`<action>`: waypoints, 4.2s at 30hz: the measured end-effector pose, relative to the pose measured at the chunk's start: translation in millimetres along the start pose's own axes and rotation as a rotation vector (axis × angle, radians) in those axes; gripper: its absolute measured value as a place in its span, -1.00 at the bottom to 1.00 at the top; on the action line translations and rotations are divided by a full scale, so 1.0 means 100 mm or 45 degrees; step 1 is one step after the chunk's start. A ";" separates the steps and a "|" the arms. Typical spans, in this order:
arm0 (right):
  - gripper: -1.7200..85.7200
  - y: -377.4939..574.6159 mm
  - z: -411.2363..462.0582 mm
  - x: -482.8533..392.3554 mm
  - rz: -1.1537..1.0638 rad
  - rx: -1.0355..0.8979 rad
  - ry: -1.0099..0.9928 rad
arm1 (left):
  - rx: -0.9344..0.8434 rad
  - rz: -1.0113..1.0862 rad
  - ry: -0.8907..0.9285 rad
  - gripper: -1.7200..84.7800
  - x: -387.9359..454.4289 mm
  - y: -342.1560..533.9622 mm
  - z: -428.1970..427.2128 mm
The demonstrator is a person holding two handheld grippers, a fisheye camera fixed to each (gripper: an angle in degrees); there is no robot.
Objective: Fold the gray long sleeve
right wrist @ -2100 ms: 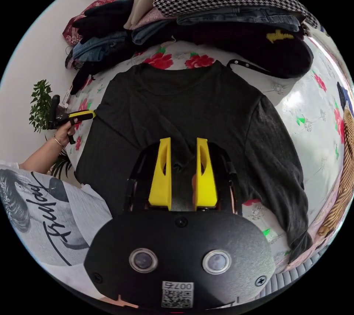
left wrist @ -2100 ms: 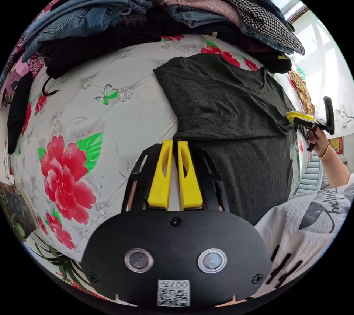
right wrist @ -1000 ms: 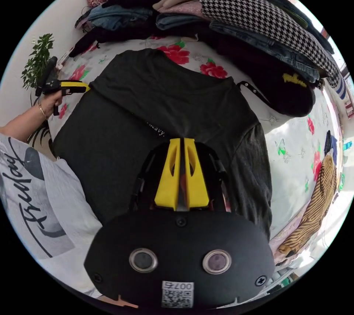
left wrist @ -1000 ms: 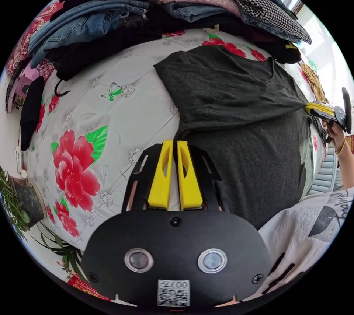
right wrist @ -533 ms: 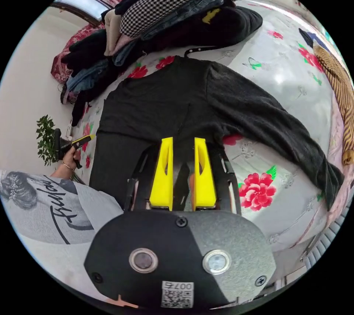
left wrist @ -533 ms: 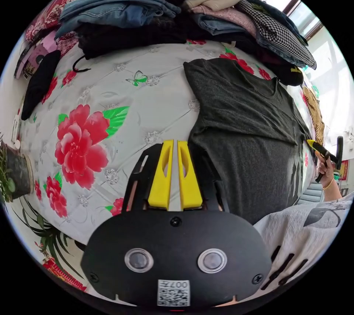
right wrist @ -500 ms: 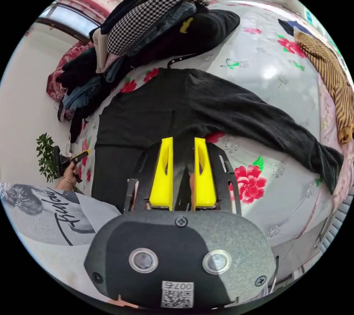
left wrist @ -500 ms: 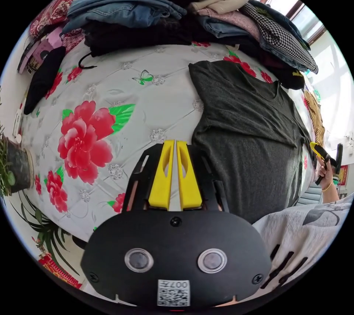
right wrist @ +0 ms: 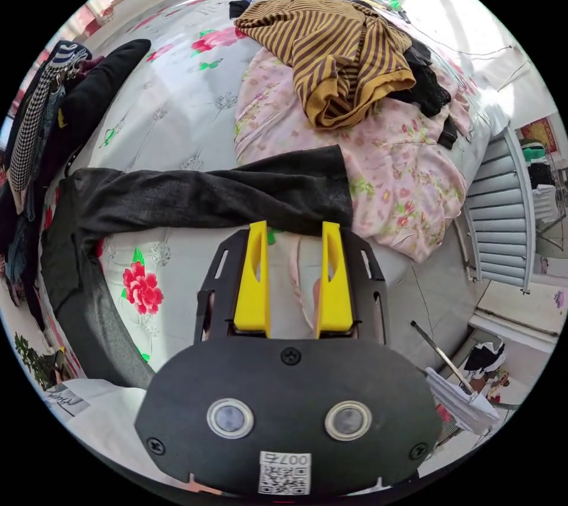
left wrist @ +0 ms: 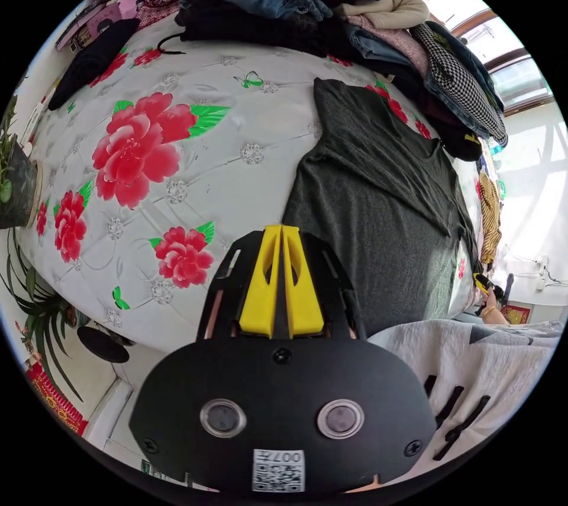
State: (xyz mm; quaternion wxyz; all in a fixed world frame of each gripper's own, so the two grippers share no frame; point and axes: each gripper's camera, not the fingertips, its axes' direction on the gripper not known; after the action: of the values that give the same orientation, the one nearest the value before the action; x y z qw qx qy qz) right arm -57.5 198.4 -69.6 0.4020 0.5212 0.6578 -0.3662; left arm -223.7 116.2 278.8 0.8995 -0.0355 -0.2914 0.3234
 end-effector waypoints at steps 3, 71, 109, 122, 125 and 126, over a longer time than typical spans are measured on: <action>-0.91 -0.09 0.07 -0.09 -0.055 -0.034 0.042 | -0.005 0.038 -0.014 -0.98 0.15 -0.04 0.01; -0.97 1.38 -0.06 -3.22 -1.483 -0.012 -0.342 | 0.333 0.857 0.236 -0.98 0.78 0.78 -0.30; -0.79 2.04 0.04 -0.61 -0.554 -0.408 -0.498 | -0.186 0.100 0.123 -0.69 -0.20 2.47 0.35; -0.96 1.97 -0.09 -0.89 -0.959 -0.554 -0.287 | -0.446 0.488 -0.035 -0.96 0.39 1.76 0.00; -0.96 1.73 -0.40 -0.64 -0.900 -0.498 -0.566 | -0.356 0.374 0.324 -0.97 0.13 1.43 -0.37; -0.96 1.60 -0.52 -0.54 -0.860 -0.475 -0.690 | -0.320 0.338 0.443 -0.97 0.02 1.28 -0.52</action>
State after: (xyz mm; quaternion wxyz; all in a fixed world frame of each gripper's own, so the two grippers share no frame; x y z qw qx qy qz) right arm 98.8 254.7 -9.3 0.5042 0.0825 0.7165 -0.4749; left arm -266.2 224.5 204.6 0.8743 -0.2401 -0.1629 0.3890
